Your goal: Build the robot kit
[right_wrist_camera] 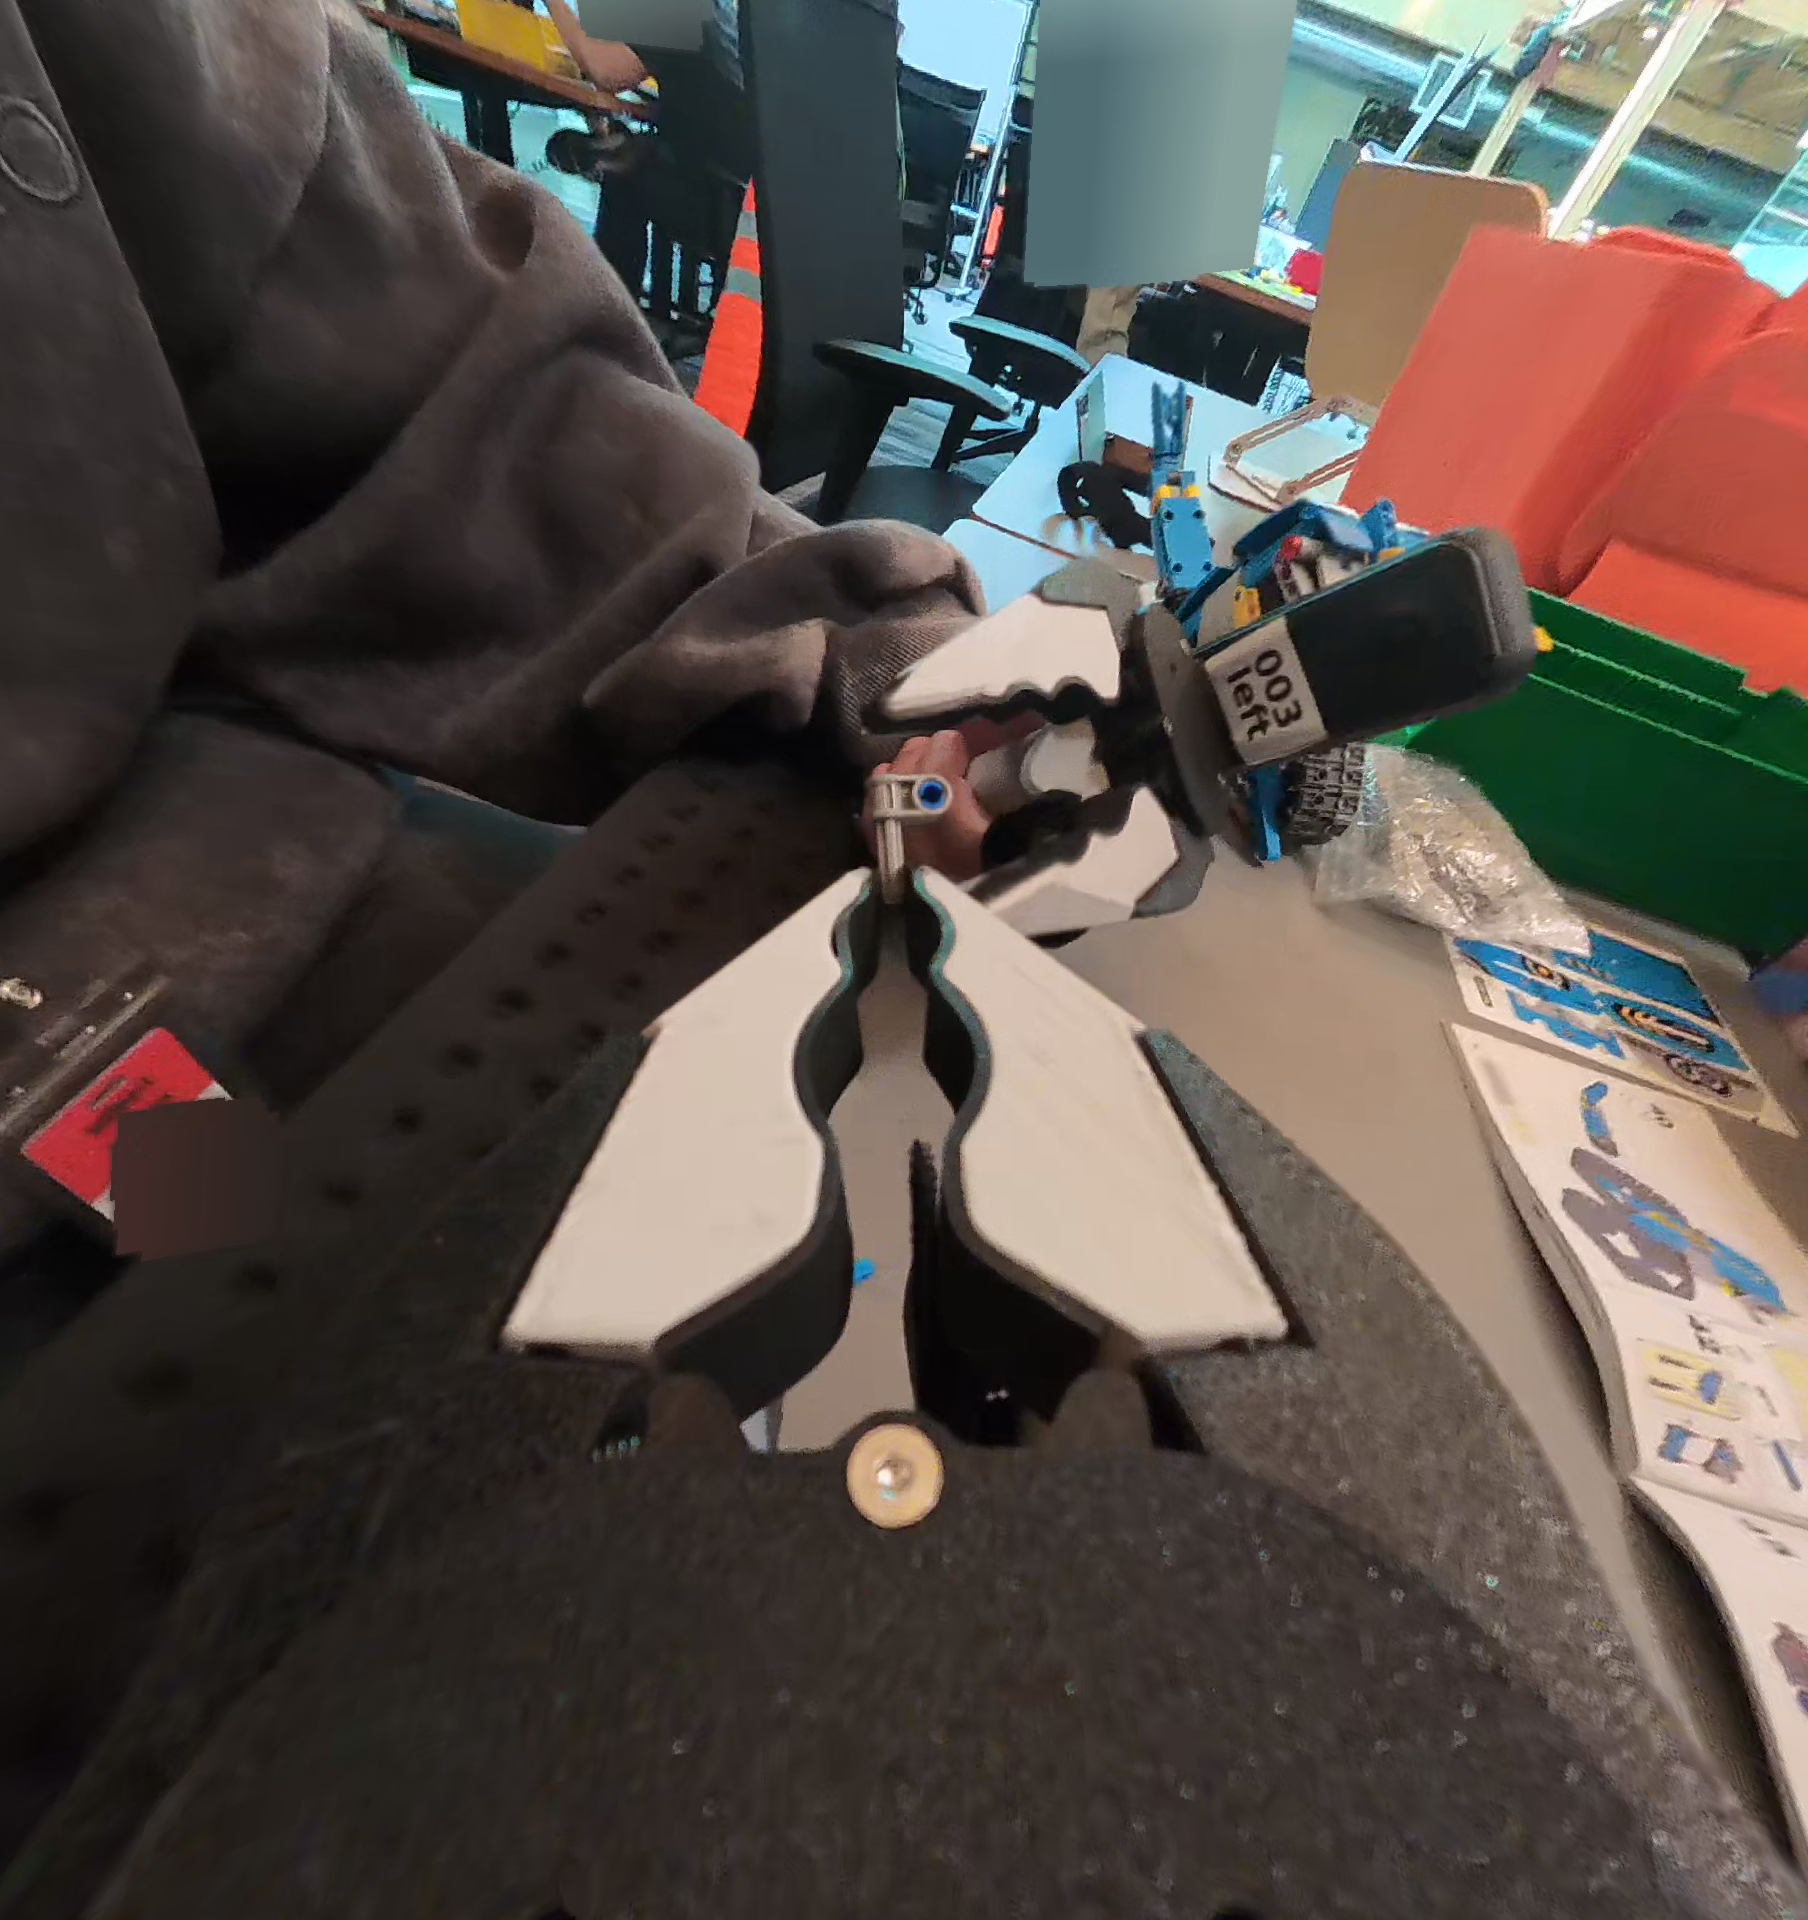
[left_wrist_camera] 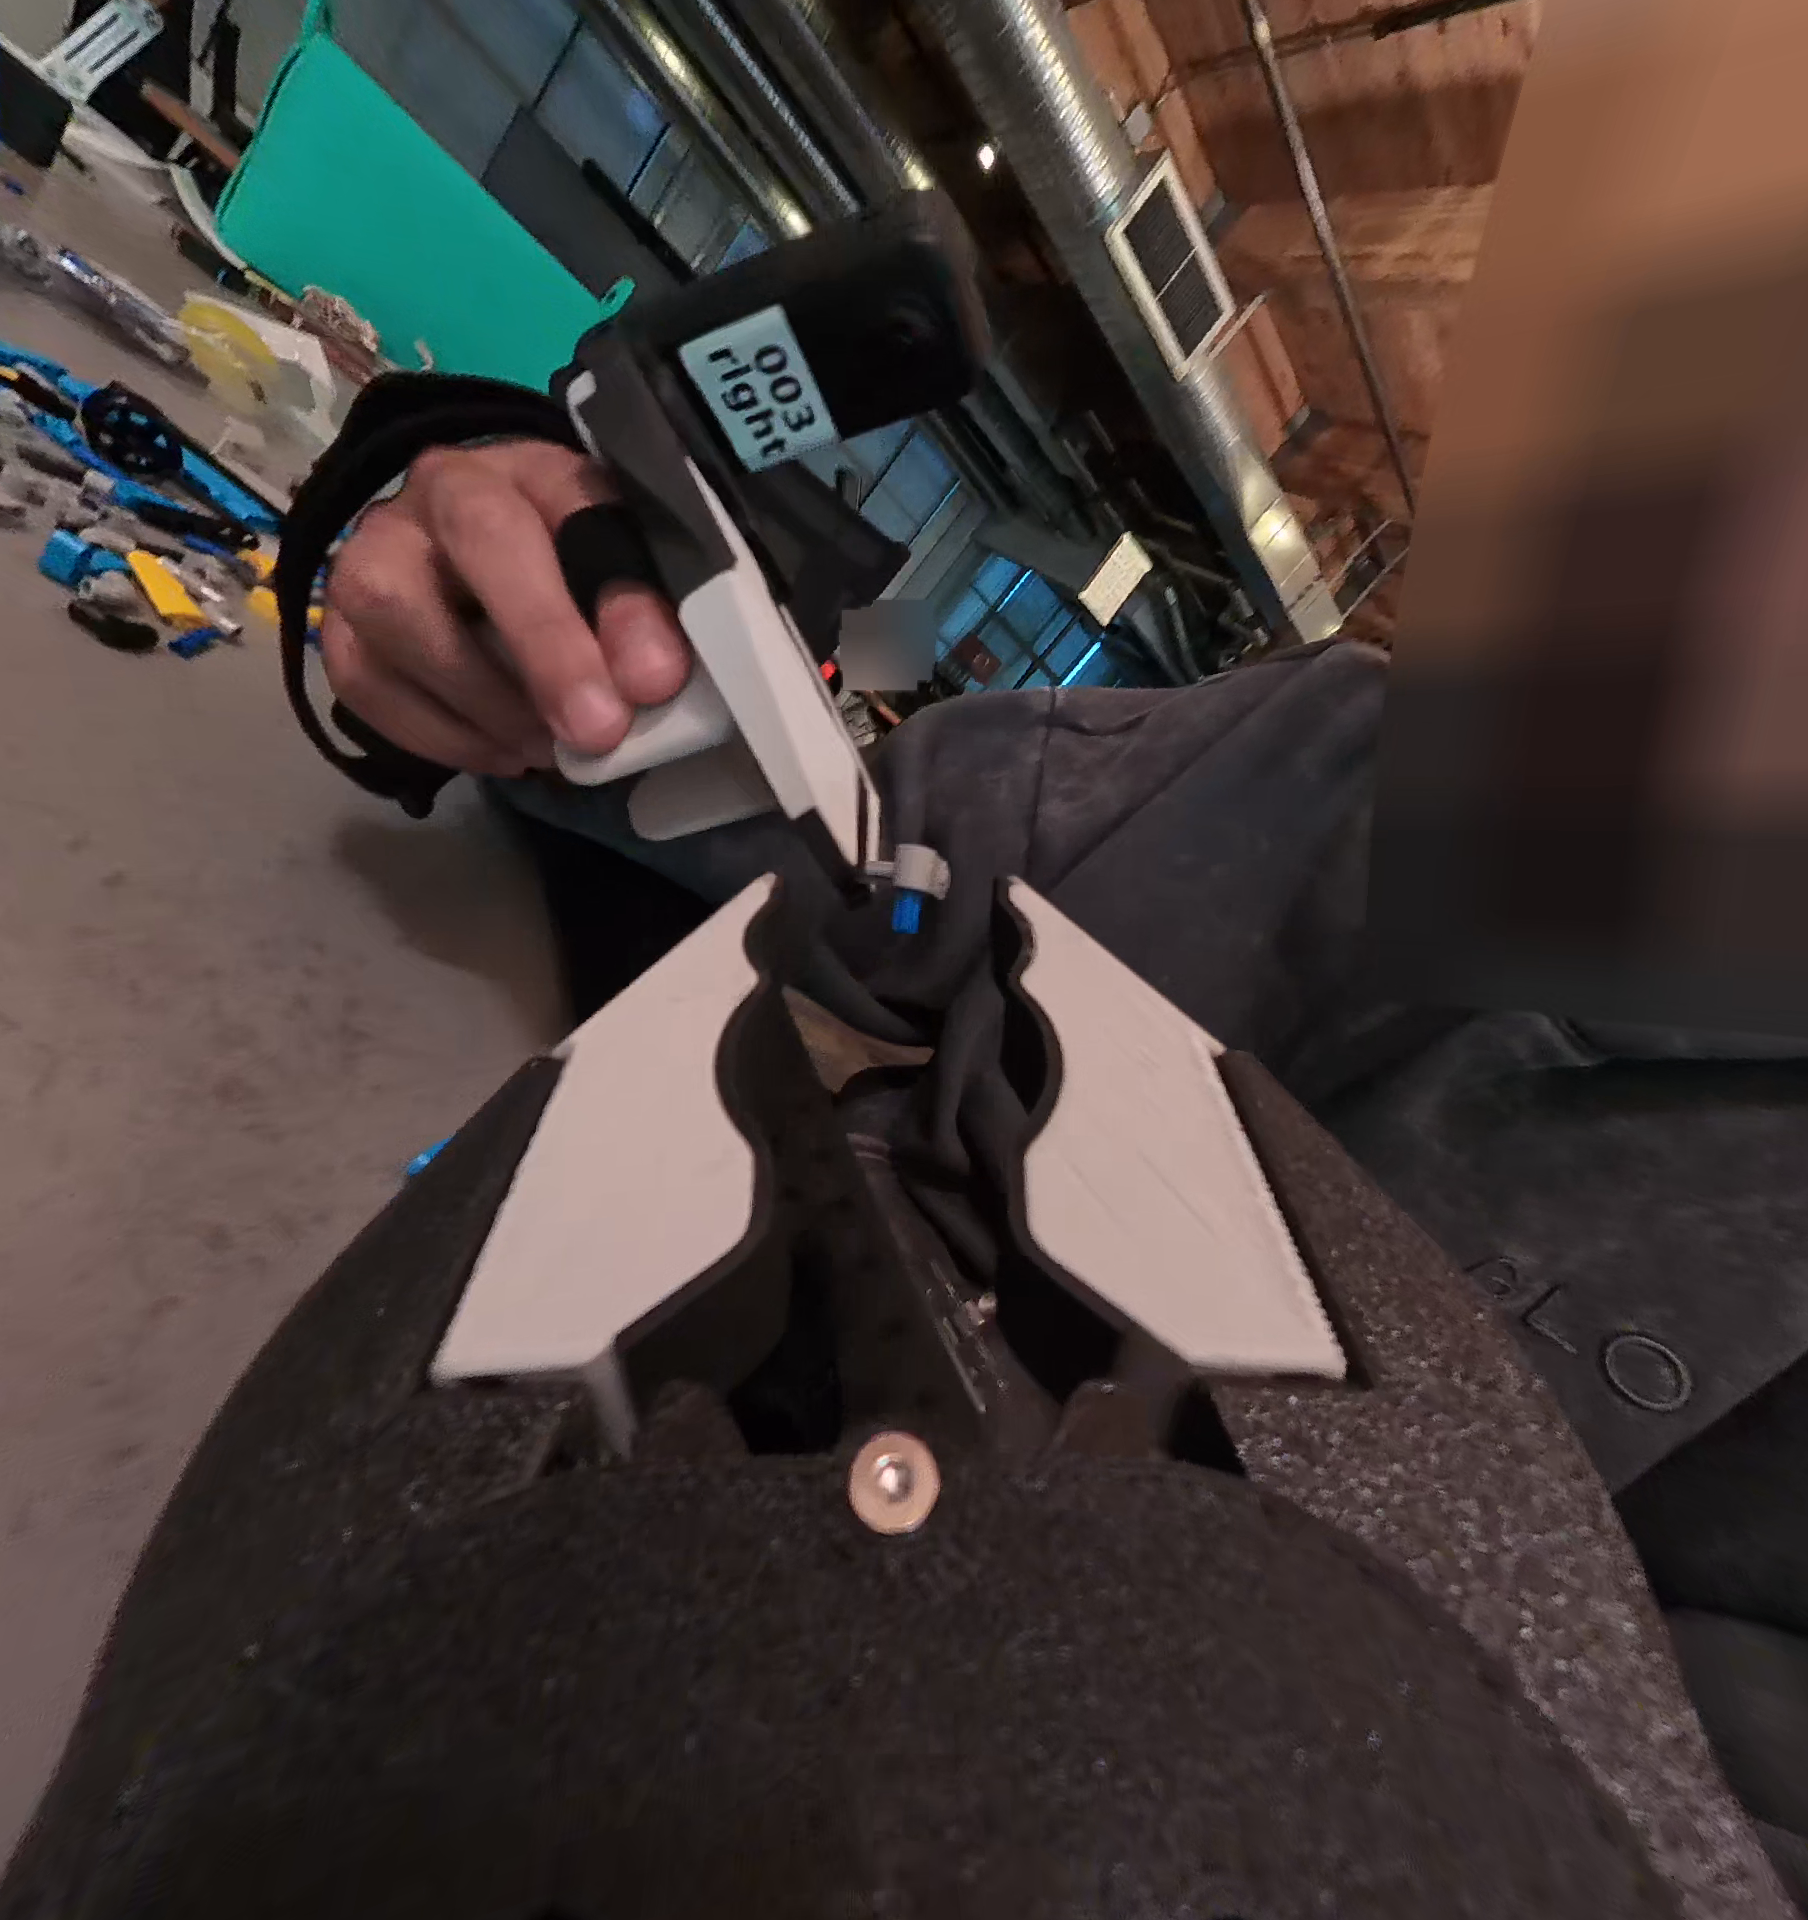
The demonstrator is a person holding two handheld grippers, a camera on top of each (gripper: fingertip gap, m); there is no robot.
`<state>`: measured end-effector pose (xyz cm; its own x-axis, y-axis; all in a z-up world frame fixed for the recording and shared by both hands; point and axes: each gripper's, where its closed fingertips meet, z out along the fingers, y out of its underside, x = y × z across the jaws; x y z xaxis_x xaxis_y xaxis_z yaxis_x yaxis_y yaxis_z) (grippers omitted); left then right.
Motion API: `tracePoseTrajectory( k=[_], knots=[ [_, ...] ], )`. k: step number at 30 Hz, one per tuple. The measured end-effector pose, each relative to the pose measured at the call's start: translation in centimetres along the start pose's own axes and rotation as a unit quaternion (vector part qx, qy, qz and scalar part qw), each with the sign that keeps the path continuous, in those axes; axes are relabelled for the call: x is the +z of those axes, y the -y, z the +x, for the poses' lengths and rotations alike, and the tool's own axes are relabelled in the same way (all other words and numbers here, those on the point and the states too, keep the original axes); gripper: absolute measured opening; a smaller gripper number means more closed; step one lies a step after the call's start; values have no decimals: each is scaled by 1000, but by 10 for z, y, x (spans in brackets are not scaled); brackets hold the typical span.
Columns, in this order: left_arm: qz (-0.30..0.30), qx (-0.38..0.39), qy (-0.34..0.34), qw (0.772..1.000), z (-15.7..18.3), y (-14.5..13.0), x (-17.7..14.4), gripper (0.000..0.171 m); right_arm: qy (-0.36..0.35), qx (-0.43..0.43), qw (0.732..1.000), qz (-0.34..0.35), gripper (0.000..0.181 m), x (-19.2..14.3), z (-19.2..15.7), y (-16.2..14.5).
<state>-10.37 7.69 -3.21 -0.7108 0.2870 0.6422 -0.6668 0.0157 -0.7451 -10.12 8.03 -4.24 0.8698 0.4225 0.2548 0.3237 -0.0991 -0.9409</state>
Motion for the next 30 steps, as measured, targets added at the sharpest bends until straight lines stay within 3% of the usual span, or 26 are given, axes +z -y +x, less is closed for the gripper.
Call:
tracePoseTrajectory(
  k=[13, 17, 30],
  knots=[
    [-40, 2, 13, 999, -6, -12, 2, 22, 8, -27, 999, -35, 3, 5, -4, -10],
    [-50, 37, 41, 997, -11, -14, 0, 10, -5, -25, 998, -52, 4, 3, 1, -17],
    [-95, 132, 122, 979, -26, -25, -1, 8, 12, 27, 995, -98, 6, 3, 1, -36]
  ],
)
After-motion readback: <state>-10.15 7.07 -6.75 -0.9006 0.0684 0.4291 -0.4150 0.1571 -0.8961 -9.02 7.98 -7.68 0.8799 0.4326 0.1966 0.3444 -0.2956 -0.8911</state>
